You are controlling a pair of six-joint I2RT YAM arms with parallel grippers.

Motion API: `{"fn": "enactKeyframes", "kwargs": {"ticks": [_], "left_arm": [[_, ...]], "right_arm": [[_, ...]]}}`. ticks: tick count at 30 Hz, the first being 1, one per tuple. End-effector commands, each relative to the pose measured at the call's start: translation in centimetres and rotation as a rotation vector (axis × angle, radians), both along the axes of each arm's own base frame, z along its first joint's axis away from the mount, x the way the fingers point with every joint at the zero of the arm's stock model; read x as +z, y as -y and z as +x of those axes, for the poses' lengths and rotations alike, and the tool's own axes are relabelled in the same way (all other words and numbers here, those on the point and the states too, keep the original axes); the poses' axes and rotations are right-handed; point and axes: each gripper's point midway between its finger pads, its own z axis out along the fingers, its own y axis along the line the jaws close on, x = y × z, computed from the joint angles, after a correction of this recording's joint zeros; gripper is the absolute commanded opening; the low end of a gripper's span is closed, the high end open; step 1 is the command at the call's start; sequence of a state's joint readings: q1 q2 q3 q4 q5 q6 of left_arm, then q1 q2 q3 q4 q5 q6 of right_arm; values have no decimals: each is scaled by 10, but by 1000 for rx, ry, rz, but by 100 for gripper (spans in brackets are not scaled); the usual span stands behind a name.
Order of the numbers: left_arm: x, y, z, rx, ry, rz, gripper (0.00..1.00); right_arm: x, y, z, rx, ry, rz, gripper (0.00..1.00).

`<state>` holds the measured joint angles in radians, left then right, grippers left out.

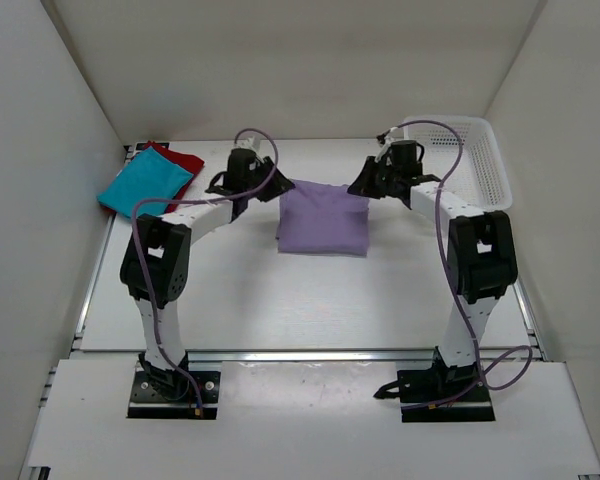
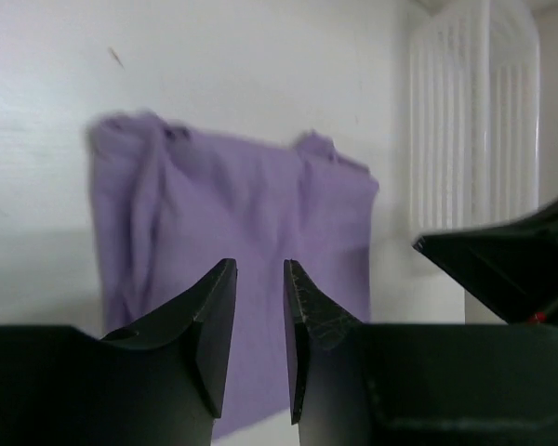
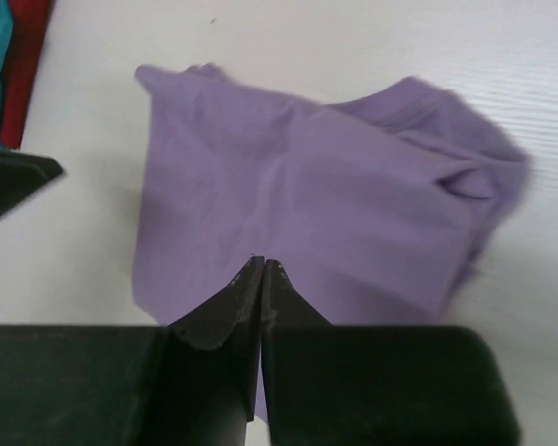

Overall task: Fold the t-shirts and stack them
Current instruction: Fold the long partially folded tshirt into a neat square, then put the neatly folded tshirt into the corner of the board with the left arm

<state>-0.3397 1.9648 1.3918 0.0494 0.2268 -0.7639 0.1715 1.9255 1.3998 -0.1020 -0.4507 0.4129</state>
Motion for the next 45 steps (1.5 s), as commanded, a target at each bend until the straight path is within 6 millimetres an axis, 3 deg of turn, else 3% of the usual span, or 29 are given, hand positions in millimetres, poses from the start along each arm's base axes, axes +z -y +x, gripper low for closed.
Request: {"fn": "enactKeyframes", "kwargs": {"ticks": [1,3,4,6,9,10,11,14,18,19,22,25,26,27,28,29,31,34,35,37,38,39,41,42,45], "left_arm": [[-3,40,-28,-84,52,-15,38],[-28,45,-16,-101,-1,7,35],[-21,51,-8,-108,11,2,35],[-32,58,3,-123,-2,-18,35],[-28,58,23,-96,13,-55,36],[-24,53,33,-64,29,-67,36],[-32,52,36,-60,14,-75,37],[-61,34,56,-13,-46,-89,35],[-76,18,60,13,-78,-147,35],[-70,18,59,12,-72,-168,37],[-58,8,54,16,-37,-210,42],[-43,-10,50,51,-4,-213,49],[-28,-15,48,53,23,-217,52],[-19,-21,44,64,44,-223,52],[-25,-29,39,79,36,-208,55],[-13,-31,35,72,68,-185,57],[-22,-43,18,101,50,-105,62],[-48,-47,-7,73,19,17,69],[-49,-45,-11,51,23,34,72],[-72,-39,-31,-5,-18,38,77],[-81,-39,-37,-14,-39,34,78],[-85,-37,-40,-34,-46,22,78],[-100,-23,-47,-85,-81,38,77],[-117,-24,-54,-110,-126,78,76],[-125,-10,-49,-130,-120,135,69]], "right_arm": [[-1,-28,-5,87,58,0,0],[-12,-26,6,98,28,6,0],[-6,-25,15,95,31,10,0],[-23,-18,26,94,-8,39,0],[-34,-7,38,58,-9,71,0],[-46,-3,40,50,-34,84,0],[-46,1,43,37,-40,102,1],[-78,8,44,22,-90,71,0],[-93,12,47,-6,-117,62,0],[-95,17,48,-9,-120,64,0],[-92,14,49,-3,-114,48,0],[-78,11,50,1,-88,21,0],[-64,7,51,17,-61,32,1],[-51,4,49,26,-43,42,8],[-35,0,47,36,-9,49,17],[-29,-3,45,42,-2,48,21],[4,-13,35,66,57,62,34],[31,-22,16,83,107,70,50],[21,-23,5,86,81,71,52],[41,-29,-10,101,136,102,59],[34,-33,-21,106,117,111,60],[41,-33,-26,113,138,116,60],[35,-34,-44,112,130,136,61],[35,-37,-50,116,123,151,61],[35,-40,-69,138,139,170,62]]}}
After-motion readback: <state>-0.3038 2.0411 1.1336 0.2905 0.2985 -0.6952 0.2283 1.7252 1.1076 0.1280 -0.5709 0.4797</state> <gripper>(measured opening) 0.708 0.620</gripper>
